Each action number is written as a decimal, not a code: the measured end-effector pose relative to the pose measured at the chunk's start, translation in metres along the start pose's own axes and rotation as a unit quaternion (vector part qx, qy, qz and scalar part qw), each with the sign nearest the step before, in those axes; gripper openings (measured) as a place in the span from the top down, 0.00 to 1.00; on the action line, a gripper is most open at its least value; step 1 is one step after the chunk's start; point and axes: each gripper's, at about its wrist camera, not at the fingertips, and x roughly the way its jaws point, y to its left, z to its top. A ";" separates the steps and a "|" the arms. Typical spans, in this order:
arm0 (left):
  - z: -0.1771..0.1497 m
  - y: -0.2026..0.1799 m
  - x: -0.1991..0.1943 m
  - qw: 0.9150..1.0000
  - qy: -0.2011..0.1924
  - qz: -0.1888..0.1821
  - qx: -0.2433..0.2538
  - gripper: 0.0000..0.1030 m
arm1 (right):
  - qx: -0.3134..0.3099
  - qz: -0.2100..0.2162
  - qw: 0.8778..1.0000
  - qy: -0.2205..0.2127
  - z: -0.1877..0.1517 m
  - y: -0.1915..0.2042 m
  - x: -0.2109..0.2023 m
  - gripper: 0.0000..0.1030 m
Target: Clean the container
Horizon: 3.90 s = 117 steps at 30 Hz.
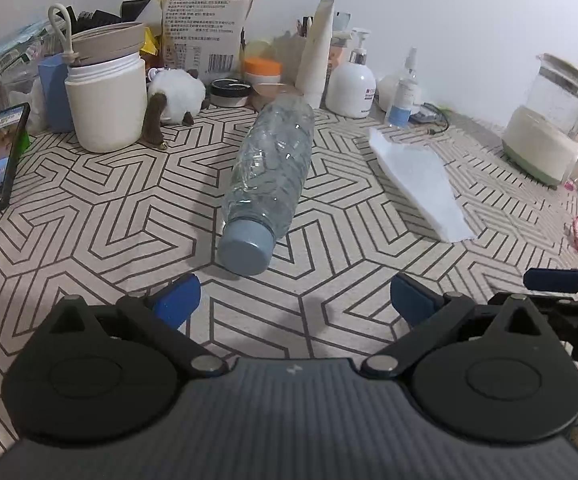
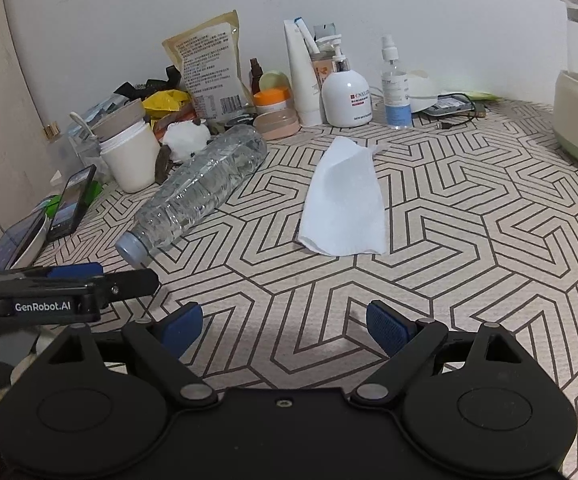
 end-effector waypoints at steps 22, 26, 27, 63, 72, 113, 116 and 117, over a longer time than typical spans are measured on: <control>0.012 -0.008 0.015 1.000 0.024 -0.015 0.013 0.00 | 0.036 0.045 0.998 0.015 0.007 -0.002 0.012 0.10; 0.015 -0.007 0.020 0.999 0.028 -0.009 0.015 0.00 | 0.044 0.046 0.998 -0.005 0.012 -0.004 0.008 0.10; 0.016 -0.005 0.020 0.999 0.031 -0.014 0.012 0.00 | 0.047 0.047 0.998 -0.006 0.012 -0.003 0.008 0.10; 0.067 0.006 0.040 0.998 0.000 0.001 0.064 0.00 | 0.030 -0.012 0.999 0.041 0.078 -0.034 0.065 0.09; 0.085 0.004 0.099 0.988 0.072 -0.002 0.138 0.02 | 0.034 -0.041 0.995 0.081 0.113 -0.064 0.114 0.38; 0.084 -0.011 0.102 0.941 0.039 -0.124 0.313 0.31 | 0.051 0.099 0.994 -0.005 0.132 -0.075 0.117 0.97; 0.088 -0.025 0.092 0.935 0.015 -0.148 0.323 0.38 | 0.021 0.120 0.992 -0.013 0.131 -0.061 0.108 0.97; 0.091 -0.030 0.088 0.931 0.009 -0.159 0.328 0.40 | 0.015 0.131 0.991 -0.012 0.130 -0.057 0.106 0.97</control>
